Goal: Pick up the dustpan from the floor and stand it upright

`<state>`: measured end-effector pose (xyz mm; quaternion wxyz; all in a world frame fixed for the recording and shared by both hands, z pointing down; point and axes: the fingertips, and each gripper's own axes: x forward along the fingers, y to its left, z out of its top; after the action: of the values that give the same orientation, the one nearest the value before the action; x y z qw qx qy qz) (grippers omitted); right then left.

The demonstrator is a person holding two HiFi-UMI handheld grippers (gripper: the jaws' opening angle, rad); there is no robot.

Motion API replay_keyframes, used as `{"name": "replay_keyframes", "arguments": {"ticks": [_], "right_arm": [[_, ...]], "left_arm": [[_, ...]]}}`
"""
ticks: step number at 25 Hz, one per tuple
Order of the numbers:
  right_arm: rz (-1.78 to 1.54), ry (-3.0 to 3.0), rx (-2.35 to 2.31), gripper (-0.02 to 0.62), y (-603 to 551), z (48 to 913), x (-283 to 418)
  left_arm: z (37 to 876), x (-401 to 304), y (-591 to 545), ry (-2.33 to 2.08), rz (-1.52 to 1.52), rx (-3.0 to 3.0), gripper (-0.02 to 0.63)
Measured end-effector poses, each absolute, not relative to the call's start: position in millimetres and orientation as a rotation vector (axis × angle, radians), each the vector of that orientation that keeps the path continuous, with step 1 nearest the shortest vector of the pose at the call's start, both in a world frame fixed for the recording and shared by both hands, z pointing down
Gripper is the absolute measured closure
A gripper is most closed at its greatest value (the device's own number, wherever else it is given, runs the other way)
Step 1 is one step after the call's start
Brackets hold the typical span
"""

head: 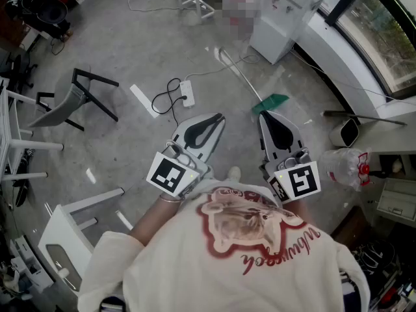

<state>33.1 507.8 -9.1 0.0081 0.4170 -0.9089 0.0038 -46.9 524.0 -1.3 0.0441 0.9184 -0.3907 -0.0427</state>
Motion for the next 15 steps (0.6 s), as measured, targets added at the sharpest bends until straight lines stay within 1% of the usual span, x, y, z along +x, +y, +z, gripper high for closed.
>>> {"name": "replay_keyframes", "arguments": {"ticks": [15], "right_arm": [[0.061, -2.835, 1.304, 0.568, 497, -2, 31]], "left_arm": [[0, -38, 514, -1.256, -0.068, 2.812, 0.568]]}}
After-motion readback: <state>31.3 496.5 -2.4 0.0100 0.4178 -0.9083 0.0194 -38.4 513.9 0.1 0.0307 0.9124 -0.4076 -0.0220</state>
